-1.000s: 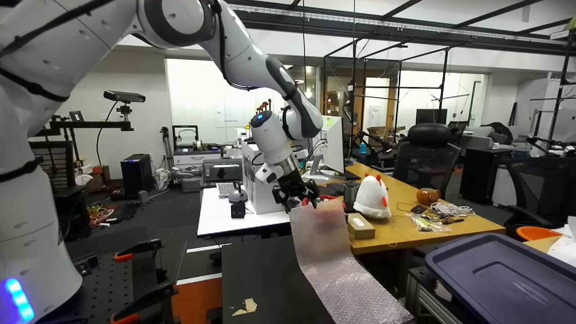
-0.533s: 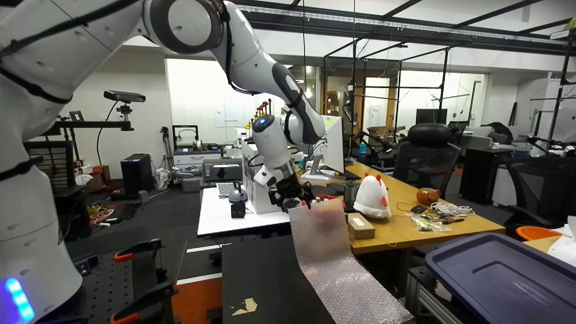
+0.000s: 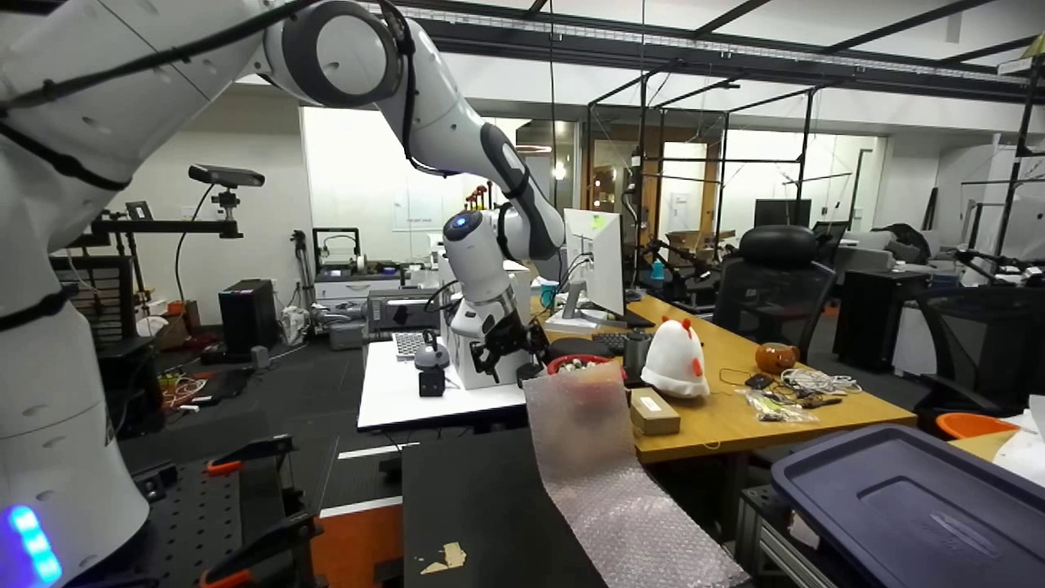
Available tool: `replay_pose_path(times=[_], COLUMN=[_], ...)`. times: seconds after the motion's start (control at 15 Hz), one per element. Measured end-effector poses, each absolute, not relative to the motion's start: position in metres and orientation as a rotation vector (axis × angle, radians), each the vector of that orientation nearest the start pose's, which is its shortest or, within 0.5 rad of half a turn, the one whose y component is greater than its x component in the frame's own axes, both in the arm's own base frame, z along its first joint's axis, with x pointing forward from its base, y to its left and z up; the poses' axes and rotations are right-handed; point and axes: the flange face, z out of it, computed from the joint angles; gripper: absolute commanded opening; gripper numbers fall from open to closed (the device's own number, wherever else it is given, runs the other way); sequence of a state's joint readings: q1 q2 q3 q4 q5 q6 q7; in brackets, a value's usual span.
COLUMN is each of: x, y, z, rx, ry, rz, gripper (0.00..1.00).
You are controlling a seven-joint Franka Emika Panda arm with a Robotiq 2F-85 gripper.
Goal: Fold the bubble wrap.
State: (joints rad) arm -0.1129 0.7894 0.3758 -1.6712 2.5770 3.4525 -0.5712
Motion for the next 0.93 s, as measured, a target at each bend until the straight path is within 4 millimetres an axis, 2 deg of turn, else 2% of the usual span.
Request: replay_pose_path(times=[0.2, 0.47, 0.67, 0.93], x=[0.572, 0.591, 0.596, 0.597], y=[0.075, 0.063, 0.06, 0.066], z=[0.144, 0.154, 0.153, 0.148], rx=[-1.535, -1.426, -1.309, -1.138], ry=[2.222, 2.268, 2.326, 2.398], rz=[-0.25, -0.364, -0.362, -0.291], gripper=[1.0, 1.0, 1.0, 1.0])
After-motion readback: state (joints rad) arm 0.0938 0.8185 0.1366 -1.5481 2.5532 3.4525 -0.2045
